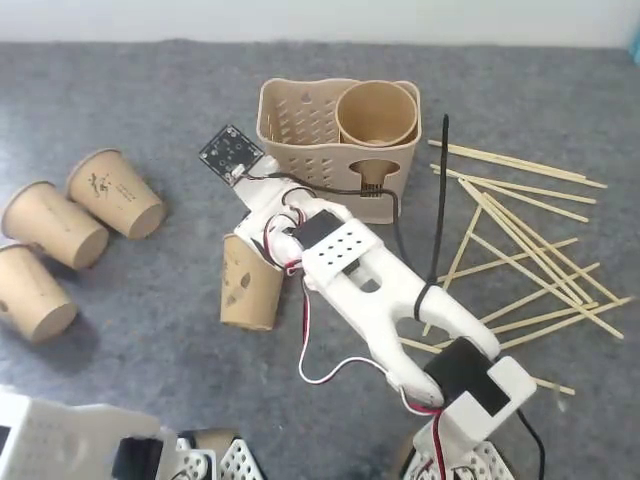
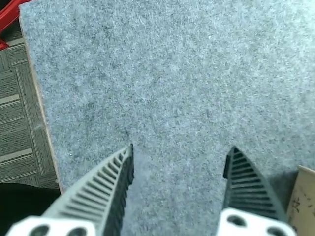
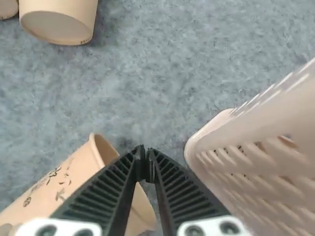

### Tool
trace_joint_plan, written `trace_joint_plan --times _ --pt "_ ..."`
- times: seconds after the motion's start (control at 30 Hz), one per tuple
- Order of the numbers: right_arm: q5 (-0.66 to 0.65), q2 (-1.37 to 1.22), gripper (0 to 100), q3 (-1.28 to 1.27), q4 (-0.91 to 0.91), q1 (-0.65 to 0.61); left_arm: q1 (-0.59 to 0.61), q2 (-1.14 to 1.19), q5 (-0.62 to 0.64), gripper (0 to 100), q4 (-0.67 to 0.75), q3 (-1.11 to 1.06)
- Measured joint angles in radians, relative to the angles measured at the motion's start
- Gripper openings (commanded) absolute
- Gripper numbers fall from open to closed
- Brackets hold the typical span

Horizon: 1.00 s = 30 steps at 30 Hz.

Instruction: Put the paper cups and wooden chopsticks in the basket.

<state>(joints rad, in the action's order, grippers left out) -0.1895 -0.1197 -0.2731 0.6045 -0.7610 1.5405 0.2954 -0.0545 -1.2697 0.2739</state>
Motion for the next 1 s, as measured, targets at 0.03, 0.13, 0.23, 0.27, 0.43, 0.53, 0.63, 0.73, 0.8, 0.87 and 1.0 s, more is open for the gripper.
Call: trace_joint_plan --times 0.03,0.13,0.23,0.27,0.43,0.53,0.63,0.73,0.8,0.87,1.0 --pt "0.0 0.002 0.8 0.0 0.015 -0.003 0.0 0.0 0.0 28 0.0 0.0" --pt "-0.006 0.002 0.8 0.003 0.074 -0.035 0.0 0.0 0.0 28 0.0 0.0" --pt "-0.052 0.005 0.8 0.015 0.13 -0.092 0.0 0.0 0.0 28 0.003 0.0" --pt "-0.061 0.005 0.8 0.021 0.146 -0.109 0.0 0.0 0.0 28 0.006 0.0" --pt "-0.074 0.028 0.8 0.02 0.218 -0.173 0.0 0.0 0.0 28 0.011 0.0" --pt "-0.075 0.074 0.8 0.005 0.281 -0.192 0.0 0.0 0.0 28 0.011 0.0" --pt "-0.081 0.12 0.9 0.002 0.351 -0.209 0.0 0.0 0.0 28 0.011 0.0" --pt "-0.084 0.183 3.5 0.002 0.413 -0.215 0.0 0.0 0.0 28 0.011 0.0" --pt "-0.084 0.238 9.8 0.002 0.46 -0.215 0.0 0.0 0.0 28 0.011 0.0" --pt "-0.084 0.29 15.4 0.002 0.517 -0.215 0.0 0.0 0.0 28 0.011 0.0" --pt "-0.087 0.356 17.7 0.002 0.588 -0.215 0.0 0.0 0.0 28 0.011 0.0"
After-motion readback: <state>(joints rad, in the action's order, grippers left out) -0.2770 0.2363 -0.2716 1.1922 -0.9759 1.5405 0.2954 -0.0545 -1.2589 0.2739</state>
